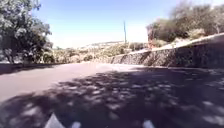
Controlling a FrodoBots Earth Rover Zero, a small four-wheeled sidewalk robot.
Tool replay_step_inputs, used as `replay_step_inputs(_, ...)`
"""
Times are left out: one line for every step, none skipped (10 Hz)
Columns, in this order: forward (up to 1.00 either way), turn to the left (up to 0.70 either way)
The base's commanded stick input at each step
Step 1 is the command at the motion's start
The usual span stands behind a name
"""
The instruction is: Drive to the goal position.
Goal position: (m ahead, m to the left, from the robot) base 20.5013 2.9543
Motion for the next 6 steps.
replay_step_inputs(0.7, 0.0)
replay_step_inputs(0.7, 0.0)
replay_step_inputs(0.7, 0.0)
replay_step_inputs(0.7, 0.0)
replay_step_inputs(0.7, 0.0)
replay_step_inputs(0.7, 0.0)
